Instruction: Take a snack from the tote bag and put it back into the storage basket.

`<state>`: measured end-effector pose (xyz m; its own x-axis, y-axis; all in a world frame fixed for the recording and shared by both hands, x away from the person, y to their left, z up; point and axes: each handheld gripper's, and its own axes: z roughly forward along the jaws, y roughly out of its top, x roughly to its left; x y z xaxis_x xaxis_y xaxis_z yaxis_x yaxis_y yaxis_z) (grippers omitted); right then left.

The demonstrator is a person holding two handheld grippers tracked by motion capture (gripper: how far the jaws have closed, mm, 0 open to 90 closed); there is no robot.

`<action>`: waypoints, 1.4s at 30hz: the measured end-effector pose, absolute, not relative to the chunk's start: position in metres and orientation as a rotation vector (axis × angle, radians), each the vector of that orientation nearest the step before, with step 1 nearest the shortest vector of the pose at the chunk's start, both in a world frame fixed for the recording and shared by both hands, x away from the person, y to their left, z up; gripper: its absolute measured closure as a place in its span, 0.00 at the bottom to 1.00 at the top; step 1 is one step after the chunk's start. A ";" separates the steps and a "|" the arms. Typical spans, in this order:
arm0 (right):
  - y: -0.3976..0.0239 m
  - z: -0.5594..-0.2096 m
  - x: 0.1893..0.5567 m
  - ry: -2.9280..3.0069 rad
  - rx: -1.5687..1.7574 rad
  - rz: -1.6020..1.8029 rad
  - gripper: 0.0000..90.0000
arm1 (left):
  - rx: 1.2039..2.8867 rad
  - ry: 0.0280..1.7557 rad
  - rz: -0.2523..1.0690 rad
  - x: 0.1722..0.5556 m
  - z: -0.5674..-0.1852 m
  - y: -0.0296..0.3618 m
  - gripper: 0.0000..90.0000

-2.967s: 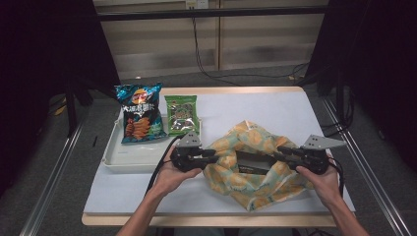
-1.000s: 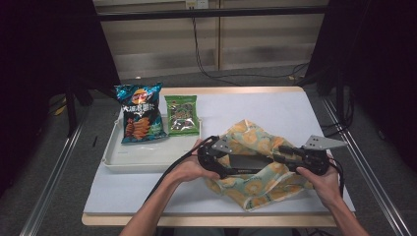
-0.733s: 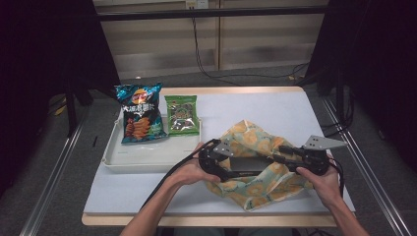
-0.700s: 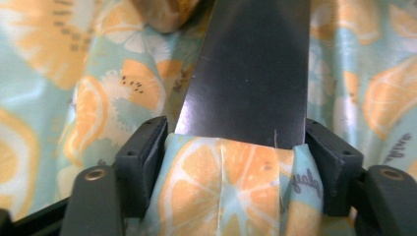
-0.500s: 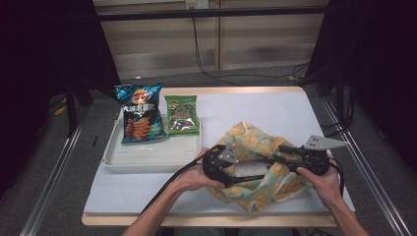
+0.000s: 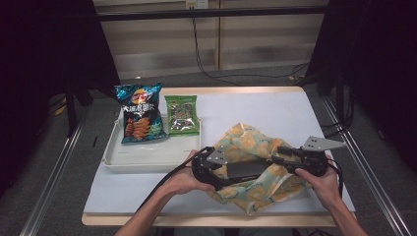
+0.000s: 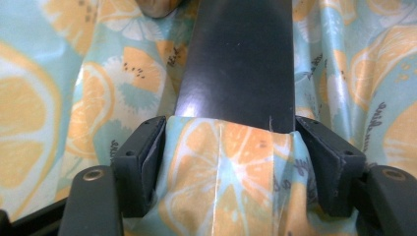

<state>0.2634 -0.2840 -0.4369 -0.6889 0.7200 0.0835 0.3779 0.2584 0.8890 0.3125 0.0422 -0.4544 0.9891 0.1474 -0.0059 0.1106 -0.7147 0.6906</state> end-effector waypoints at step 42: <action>-0.283 -0.434 0.262 2.181 1.008 1.409 0.55 | 2.161 0.233 -0.010 0.313 -0.431 0.045 0.45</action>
